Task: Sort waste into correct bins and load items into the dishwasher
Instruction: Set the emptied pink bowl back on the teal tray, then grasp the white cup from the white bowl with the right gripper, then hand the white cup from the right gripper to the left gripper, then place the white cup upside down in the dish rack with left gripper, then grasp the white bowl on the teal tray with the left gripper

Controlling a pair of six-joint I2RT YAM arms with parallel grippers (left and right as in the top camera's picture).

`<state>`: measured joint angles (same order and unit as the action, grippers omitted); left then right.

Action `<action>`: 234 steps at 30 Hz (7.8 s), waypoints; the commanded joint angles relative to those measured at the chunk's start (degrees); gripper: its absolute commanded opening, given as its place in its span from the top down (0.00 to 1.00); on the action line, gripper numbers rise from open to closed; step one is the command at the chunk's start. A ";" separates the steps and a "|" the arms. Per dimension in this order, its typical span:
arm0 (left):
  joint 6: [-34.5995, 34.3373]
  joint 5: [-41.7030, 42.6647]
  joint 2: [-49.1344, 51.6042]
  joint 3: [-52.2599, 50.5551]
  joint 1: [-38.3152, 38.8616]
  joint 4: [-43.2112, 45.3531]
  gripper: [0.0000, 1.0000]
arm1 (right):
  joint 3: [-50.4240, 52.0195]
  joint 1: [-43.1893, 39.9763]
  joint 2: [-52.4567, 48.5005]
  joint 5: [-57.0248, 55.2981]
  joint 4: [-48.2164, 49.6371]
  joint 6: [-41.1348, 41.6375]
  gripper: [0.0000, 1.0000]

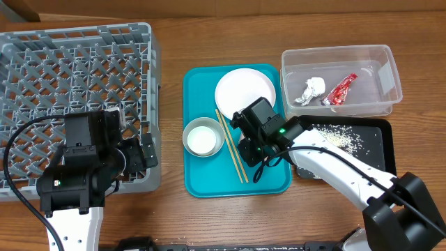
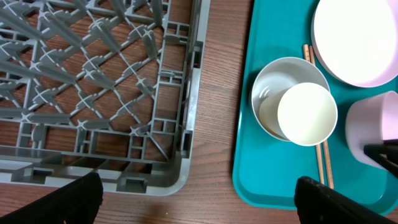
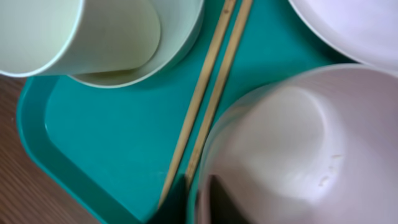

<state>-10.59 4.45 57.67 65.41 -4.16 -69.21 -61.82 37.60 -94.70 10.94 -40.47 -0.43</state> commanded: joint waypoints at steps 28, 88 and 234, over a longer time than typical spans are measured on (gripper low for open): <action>0.26 0.02 0.09 1.18 -0.33 0.02 0.00 | -17.94 7.21 -11.13 -0.44 -5.27 12.72 0.53; 10.73 71.67 14.86 0.33 10.19 47.89 0.00 | -27.39 -17.84 1.90 63.10 -20.13 8.92 0.96; 6.32 5.29 36.00 12.63 30.40 11.87 0.11 | -27.41 -37.35 7.21 -4.44 -42.82 9.16 0.16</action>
<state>-5.52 13.06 88.49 79.07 22.98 -56.99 -88.71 0.38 -88.36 6.15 -83.53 8.78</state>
